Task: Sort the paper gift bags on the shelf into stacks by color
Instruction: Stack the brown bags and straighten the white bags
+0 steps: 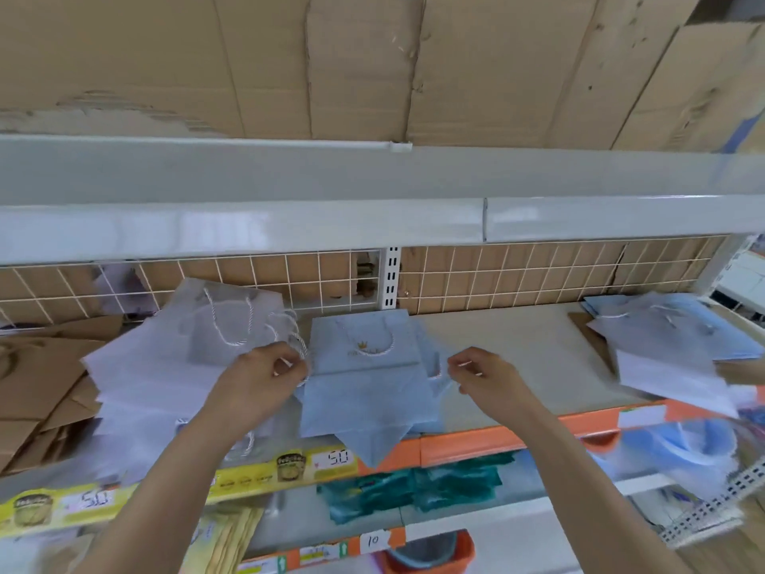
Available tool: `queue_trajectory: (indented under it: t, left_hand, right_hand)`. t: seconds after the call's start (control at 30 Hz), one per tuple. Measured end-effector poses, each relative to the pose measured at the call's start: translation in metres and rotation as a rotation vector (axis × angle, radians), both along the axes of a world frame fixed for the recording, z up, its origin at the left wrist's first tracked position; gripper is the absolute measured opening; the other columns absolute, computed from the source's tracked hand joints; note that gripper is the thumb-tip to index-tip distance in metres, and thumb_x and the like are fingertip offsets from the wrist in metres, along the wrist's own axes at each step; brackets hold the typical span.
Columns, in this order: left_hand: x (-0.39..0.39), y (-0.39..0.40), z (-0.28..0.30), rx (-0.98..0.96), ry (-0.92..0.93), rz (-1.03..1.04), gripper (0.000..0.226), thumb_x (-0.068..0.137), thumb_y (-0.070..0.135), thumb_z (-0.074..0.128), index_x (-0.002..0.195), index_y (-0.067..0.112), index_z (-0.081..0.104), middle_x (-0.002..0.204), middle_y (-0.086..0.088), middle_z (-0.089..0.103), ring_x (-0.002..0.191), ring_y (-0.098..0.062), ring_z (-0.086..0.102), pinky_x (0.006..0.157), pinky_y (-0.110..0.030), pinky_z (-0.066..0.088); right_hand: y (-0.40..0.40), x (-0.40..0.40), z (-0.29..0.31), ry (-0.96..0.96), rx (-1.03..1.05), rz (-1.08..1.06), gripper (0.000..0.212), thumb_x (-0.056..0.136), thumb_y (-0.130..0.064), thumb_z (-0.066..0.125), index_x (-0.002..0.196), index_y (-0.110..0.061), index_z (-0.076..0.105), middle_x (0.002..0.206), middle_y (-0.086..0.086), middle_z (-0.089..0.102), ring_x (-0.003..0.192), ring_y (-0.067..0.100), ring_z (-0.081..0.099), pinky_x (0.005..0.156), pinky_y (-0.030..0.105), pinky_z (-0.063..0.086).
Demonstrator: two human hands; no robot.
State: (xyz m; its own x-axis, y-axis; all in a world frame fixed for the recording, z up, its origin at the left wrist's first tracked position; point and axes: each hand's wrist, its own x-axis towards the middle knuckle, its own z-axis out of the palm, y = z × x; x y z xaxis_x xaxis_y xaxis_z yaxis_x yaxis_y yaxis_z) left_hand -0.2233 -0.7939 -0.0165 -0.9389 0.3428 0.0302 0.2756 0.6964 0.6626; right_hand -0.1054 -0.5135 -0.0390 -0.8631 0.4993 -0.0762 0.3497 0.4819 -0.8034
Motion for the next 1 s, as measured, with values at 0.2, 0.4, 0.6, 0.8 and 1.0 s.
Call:
queue_trajectory:
  t: [0.2,0.4,0.6,0.8,1.0]
  left_hand:
    - [0.044,0.072,-0.007,-0.026,-0.023,-0.047,0.015,0.09,0.041,0.059,0.088,0.027,0.065,0.088,0.007,0.064,0.086,-0.015,0.06,0.074,-0.027,0.044]
    - [0.068,0.133,-0.018,-0.075,-0.044,-0.184,0.014,0.089,0.046,0.058,0.083,0.035,0.062,0.091,0.011,0.065,0.083,-0.001,0.057,0.067,-0.018,0.041]
    - [0.076,0.208,-0.028,-0.086,-0.116,-0.311,0.015,0.09,0.045,0.058,0.086,0.032,0.064,0.093,0.008,0.065,0.083,-0.008,0.06,0.079,-0.031,0.048]
    - [0.072,0.299,-0.036,-0.102,-0.113,-0.4,0.018,0.089,0.045,0.058,0.089,0.028,0.065,0.093,0.005,0.066,0.086,-0.012,0.06,0.083,-0.033,0.05]
    - [0.063,0.395,-0.04,-0.13,-0.145,-0.484,0.018,0.089,0.047,0.057,0.093,0.03,0.064,0.094,0.01,0.063,0.088,-0.007,0.059,0.079,-0.028,0.047]
  right_hand:
    - [0.069,0.056,0.004,-0.049,0.041,0.0,0.014,0.091,-0.033,0.057,0.102,-0.027,0.063,0.093,-0.003,0.068,0.085,0.021,0.067,0.061,0.026,0.044]
    - [0.128,0.11,-0.009,-0.104,-0.004,-0.039,0.008,0.09,-0.032,0.059,0.097,-0.029,0.061,0.091,-0.003,0.068,0.083,0.025,0.068,0.062,0.029,0.051]
    - [0.186,0.144,-0.02,-0.126,0.023,-0.116,0.013,0.089,-0.032,0.06,0.101,-0.029,0.062,0.085,-0.014,0.066,0.074,0.004,0.066,0.067,0.015,0.049]
    - [0.251,0.162,-0.022,-0.201,0.03,-0.204,0.018,0.089,-0.031,0.062,0.106,-0.025,0.062,0.096,-0.001,0.068,0.087,0.019,0.065,0.082,0.029,0.05]
    - [0.321,0.175,-0.007,-0.233,0.041,-0.301,0.023,0.092,-0.032,0.059,0.113,-0.023,0.062,0.092,-0.004,0.065,0.087,0.014,0.06,0.072,0.022,0.044]
